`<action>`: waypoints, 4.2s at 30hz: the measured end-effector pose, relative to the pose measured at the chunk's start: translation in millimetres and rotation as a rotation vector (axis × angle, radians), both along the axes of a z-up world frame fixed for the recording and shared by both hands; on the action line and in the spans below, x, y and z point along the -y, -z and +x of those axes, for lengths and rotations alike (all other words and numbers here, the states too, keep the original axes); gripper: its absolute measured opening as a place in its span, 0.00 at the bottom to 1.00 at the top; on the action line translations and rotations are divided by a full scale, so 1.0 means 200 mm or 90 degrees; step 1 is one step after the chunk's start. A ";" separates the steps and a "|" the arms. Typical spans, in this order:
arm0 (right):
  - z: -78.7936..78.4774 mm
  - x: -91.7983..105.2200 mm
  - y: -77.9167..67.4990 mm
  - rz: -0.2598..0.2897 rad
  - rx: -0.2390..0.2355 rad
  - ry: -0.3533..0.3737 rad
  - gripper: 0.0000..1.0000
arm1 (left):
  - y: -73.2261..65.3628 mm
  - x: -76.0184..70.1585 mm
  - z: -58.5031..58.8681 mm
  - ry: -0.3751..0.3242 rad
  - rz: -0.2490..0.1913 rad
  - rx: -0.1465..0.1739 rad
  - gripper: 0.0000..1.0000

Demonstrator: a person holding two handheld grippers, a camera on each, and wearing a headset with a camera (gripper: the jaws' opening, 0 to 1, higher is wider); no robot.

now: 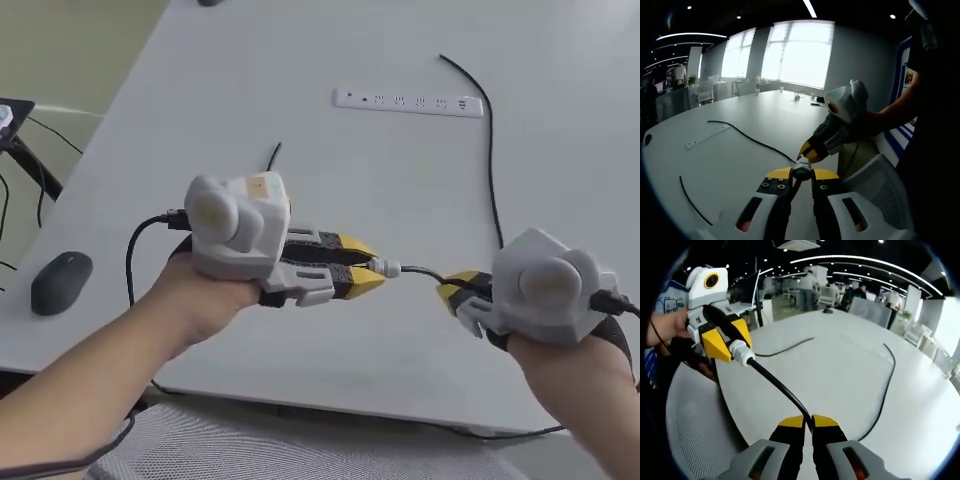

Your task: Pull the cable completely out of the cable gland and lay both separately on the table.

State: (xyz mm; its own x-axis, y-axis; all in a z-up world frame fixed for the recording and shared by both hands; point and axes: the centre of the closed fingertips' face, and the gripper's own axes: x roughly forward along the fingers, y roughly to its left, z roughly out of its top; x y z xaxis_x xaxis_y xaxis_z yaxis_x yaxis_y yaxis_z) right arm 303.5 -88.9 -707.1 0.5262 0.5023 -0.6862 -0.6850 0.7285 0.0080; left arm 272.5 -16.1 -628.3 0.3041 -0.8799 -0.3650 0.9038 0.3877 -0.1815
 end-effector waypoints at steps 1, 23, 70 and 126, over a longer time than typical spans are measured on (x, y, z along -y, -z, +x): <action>0.00 0.01 0.01 0.005 -0.006 0.007 0.00 | 0.00 0.00 0.00 0.000 0.000 0.000 0.15; -0.04 0.02 -0.05 -0.034 0.070 -0.045 0.03 | -0.02 -0.02 0.03 -0.035 0.005 0.015 0.15; -0.14 -0.29 -0.26 -0.070 0.173 -0.166 0.00 | 0.05 -0.01 -0.02 0.000 0.043 0.017 0.15; -0.13 0.06 0.11 0.034 -0.025 0.094 0.00 | 0.05 0.00 -0.06 -0.017 0.036 0.019 0.15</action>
